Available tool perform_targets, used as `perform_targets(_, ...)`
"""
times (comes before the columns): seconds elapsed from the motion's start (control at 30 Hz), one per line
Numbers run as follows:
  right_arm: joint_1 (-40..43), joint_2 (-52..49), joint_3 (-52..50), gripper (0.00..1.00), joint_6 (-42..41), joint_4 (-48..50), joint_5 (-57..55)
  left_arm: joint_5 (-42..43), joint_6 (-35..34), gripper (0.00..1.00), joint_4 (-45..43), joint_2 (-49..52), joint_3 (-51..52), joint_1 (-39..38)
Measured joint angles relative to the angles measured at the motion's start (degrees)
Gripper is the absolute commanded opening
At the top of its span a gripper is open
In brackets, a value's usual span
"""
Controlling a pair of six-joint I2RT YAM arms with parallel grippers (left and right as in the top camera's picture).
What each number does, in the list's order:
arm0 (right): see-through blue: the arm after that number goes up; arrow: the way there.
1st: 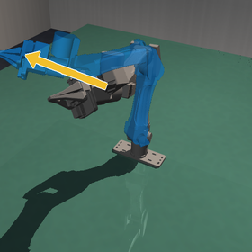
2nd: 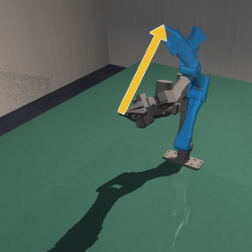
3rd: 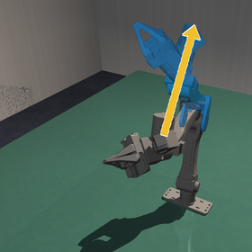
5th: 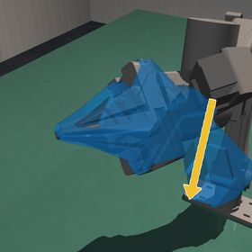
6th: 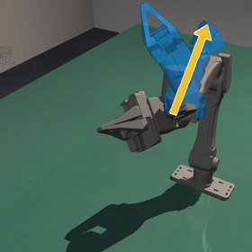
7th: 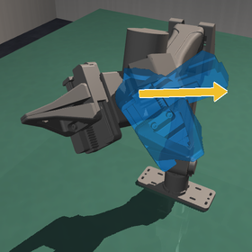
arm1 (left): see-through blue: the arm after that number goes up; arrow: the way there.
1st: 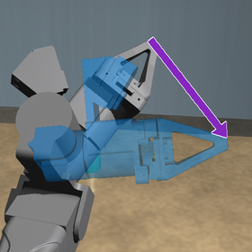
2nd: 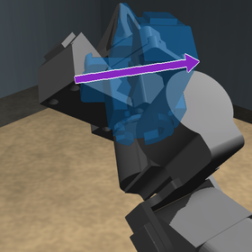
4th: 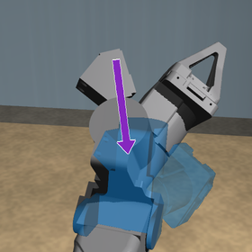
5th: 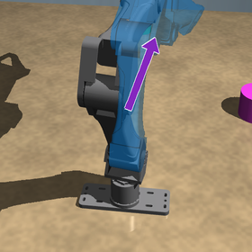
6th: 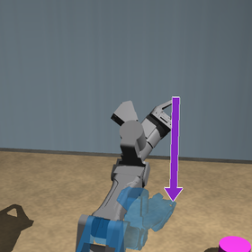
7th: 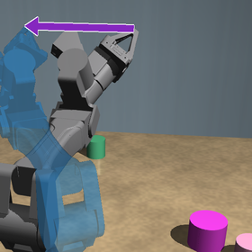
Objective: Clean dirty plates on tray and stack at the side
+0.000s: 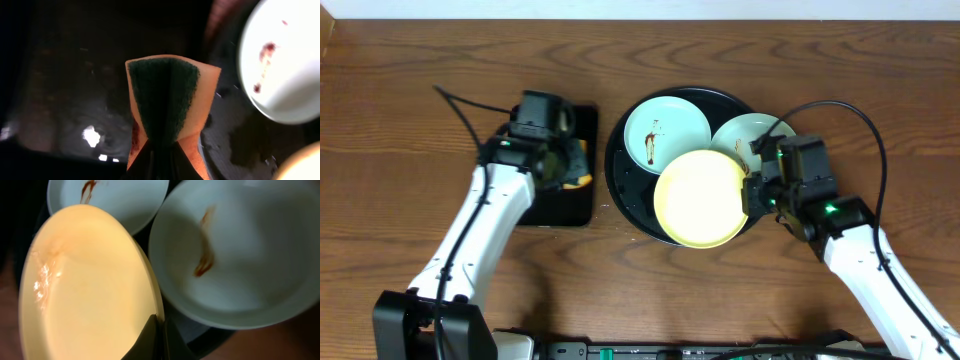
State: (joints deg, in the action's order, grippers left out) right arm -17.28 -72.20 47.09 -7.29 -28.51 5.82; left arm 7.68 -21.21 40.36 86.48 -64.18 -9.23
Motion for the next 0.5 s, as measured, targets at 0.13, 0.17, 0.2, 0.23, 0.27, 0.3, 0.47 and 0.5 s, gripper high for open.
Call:
perform_targets(0.13, -5.3, 0.5, 2.0, 0.01, 4.3, 1.0, -11.0, -0.4, 0.0, 0.08, 0.2, 0.0, 0.0, 3.6)
perform_targets(0.17, -6.8, 0.5, 2.2, 0.01, 5.3, 1.7, -14.0, -0.3, 0.0, 0.08, 0.2, 0.0, 0.0, 4.0)
perform_targets(0.2, -8.6, 0.5, 2.4, 0.01, 6.5, 2.6, -17.7, -0.4, 0.0, 0.07, 0.2, 0.0, 0.0, 4.4)
perform_targets(0.23, -10.4, 0.5, 2.4, 0.01, 7.6, 3.6, -21.7, -0.4, 0.0, 0.08, 0.2, 0.0, 0.0, 4.8)
perform_targets(0.27, -12.0, 0.5, 2.4, 0.01, 8.5, 4.3, -25.1, -0.4, 0.0, 0.08, 0.1, 0.0, 0.0, 5.1)
perform_targets(0.3, -13.8, 0.5, 2.4, 0.01, 9.4, 5.2, -28.5, -0.4, 0.0, 0.08, 0.1, 0.0, 0.0, 5.2)
perform_targets(0.47, -21.2, 0.5, 2.4, 0.01, 12.0, 8.2, -43.8, -0.4, 0.0, 0.08, 0.1, 0.0, 0.0, 5.4)
perform_targets(0.5, -22.0, 0.5, 2.4, 0.01, 12.4, 8.6, -45.6, -0.4, 0.0, 0.08, 0.1, 0.0, 0.0, 5.4)
